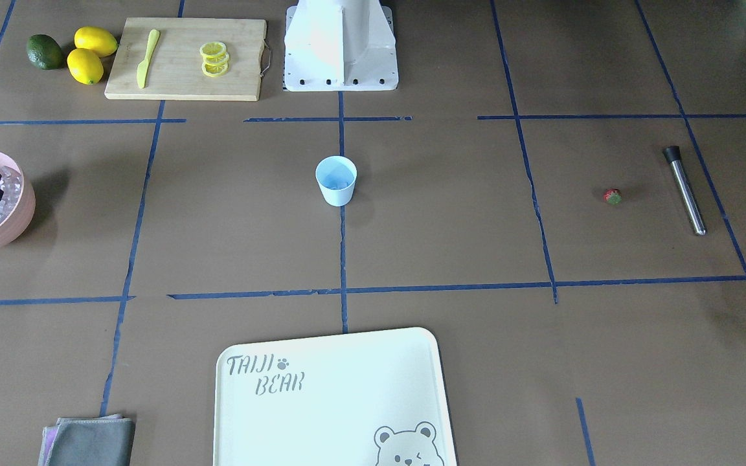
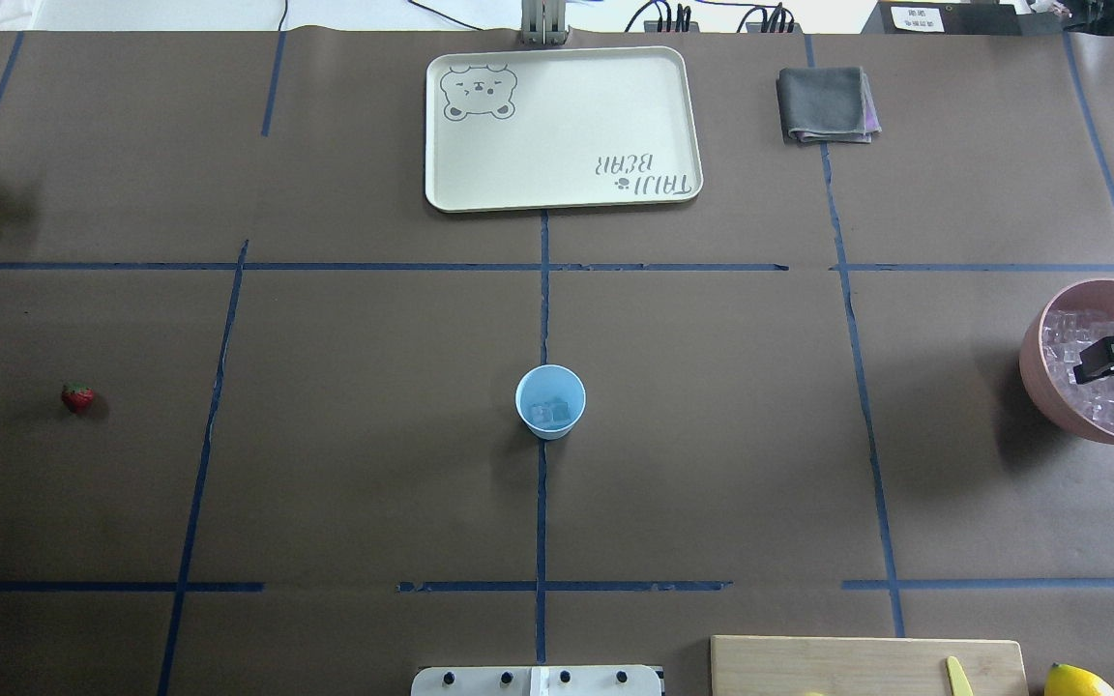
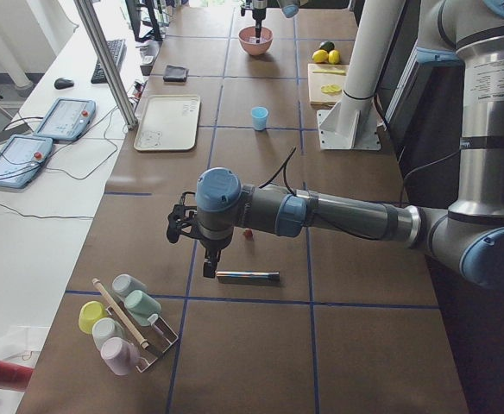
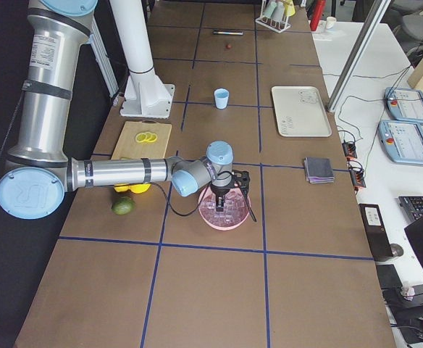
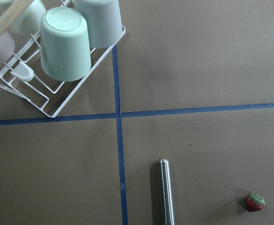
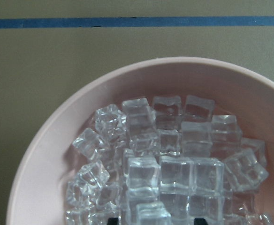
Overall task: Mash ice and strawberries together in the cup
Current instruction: 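Grasp a third ice cube in the bowl with the right gripper, then carry the ice cube with the right gripper toward the cup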
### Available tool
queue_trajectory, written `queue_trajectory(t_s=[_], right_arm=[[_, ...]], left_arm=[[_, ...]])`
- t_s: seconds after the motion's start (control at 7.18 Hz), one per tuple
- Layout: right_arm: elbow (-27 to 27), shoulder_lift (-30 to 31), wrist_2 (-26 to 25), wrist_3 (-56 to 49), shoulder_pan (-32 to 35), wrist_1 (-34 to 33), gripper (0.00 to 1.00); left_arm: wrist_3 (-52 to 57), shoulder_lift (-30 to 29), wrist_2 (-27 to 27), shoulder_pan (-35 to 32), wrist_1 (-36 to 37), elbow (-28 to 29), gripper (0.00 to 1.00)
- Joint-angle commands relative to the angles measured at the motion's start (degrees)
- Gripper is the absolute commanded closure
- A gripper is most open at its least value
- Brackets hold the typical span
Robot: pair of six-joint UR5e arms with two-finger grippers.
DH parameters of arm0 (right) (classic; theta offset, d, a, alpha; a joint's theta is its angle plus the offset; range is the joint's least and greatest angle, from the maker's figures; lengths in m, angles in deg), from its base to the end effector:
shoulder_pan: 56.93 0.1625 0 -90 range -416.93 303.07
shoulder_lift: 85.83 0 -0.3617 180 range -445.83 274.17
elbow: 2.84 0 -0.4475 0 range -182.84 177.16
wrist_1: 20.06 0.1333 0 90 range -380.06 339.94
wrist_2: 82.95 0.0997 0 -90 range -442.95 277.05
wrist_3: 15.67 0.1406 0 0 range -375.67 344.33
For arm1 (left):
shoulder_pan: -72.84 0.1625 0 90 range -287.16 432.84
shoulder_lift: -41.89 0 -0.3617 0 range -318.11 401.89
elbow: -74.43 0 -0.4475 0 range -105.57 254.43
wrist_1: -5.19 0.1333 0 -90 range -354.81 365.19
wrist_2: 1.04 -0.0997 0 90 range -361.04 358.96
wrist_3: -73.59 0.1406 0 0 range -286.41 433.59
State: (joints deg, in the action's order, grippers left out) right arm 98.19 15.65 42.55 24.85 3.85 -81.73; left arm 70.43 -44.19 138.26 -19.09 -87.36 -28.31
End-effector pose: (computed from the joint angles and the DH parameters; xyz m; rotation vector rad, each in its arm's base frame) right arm -0.2074 -0.4766 0.5750 0.0391 -0.7666 0.0367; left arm -0.0447 -0.5321 0.5250 0.1768 0.8592 0.0023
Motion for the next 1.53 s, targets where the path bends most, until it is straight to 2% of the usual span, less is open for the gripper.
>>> queue_trajectory(t_s=[0.0, 0.28, 0.42, 0.7, 0.84, 0.97, 1.25, 1.39], right_arm=[[0.04, 0.03, 0.01, 0.0, 0.04, 0.07, 0.97], [1.35, 0.47, 1.22, -0.09, 1.26, -0.02, 1.0], [3.1, 0.64, 5.76, -0.17, 4.14, -0.02, 1.0], [8.37, 1.44, 7.57, -0.09, 6.01, -0.54, 1.0], [10.82, -0.74, 6.96, 0.43, 3.84, -5.42, 1.0], [12.59, -8.85, 6.43, 0.61, 2.6, -16.17, 1.0], [15.58, -23.98, 2.05, 1.57, -2.65, -35.44, 1.0], [15.77, -31.01, 0.72, 5.58, -7.03, -40.58, 1.0]], left_arm=[[0.0, -0.06, 0.0, 0.0, 0.0, 0.0, 0.0], [0.0, -0.06, 0.0, 0.0, 0.0, -0.35, 0.0], [0.0, -0.06, 0.0, 0.0, 0.0, -0.35, 0.0], [0.0, 0.03, 0.0, 0.0, 0.0, -0.44, 0.0], [0.0, 0.03, 0.09, 0.0, 0.0, -0.44, 0.0], [0.0, 0.03, 0.0, 0.0, 0.09, -0.44, 0.0], [0.0, 0.12, 0.0, 0.0, 0.09, -0.27, 0.0], [0.0, 0.03, 0.0, 0.0, 0.09, -0.09, 0.0]])
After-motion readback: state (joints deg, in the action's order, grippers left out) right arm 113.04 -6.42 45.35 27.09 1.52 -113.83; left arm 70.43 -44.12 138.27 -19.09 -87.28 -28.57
